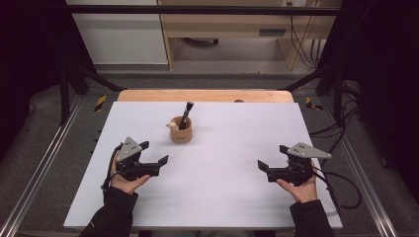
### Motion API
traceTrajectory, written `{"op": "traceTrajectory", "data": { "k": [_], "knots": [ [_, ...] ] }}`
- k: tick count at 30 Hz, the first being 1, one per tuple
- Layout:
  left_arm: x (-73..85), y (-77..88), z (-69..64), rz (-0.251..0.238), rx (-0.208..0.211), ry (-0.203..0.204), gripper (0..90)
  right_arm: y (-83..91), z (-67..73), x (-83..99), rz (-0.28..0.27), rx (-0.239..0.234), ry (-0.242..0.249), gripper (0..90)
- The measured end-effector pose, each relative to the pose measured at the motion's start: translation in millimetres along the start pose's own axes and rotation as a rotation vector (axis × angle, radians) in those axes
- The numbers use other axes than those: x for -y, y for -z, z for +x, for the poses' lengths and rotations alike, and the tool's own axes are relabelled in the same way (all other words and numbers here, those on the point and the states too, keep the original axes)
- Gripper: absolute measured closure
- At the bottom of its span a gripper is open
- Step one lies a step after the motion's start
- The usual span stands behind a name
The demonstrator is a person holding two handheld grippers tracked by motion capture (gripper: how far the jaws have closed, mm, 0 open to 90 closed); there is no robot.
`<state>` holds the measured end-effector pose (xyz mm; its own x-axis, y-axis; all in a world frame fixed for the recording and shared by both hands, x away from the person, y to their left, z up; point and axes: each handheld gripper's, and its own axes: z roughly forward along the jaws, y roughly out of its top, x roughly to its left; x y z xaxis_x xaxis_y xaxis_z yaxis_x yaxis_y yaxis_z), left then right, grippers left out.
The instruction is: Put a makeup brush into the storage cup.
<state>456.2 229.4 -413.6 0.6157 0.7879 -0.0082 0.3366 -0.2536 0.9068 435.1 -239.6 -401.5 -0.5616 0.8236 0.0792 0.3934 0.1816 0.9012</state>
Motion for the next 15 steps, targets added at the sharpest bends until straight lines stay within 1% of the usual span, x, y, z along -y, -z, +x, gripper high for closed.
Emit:
{"op": "traceTrajectory", "data": {
  "k": [2,5,6,14,15],
  "knots": [
    [3.2,1.4,1.6,0.004,-0.005,0.005,10.8,0.0,-0.2,0.3,0.0,-0.001,0.0,3.5],
    [7.3,3.1,4.0,0.012,-0.015,-0.007,10.3,0.0,-0.1,0.6,0.0,-0.002,-0.004,3.6],
    [8.5,3.5,4.6,0.012,-0.017,-0.004,10.1,-0.1,-0.2,0.7,0.001,0.0,-0.002,3.6],
    [15.3,5.8,6.9,0.016,-0.018,0.009,9.8,-0.1,0.5,1.0,0.001,-0.001,-0.005,3.6],
    [15.8,6.3,7.7,0.022,-0.017,0.007,9.8,-0.1,0.5,1.0,0.0,-0.001,-0.006,3.6]
  ]
}}
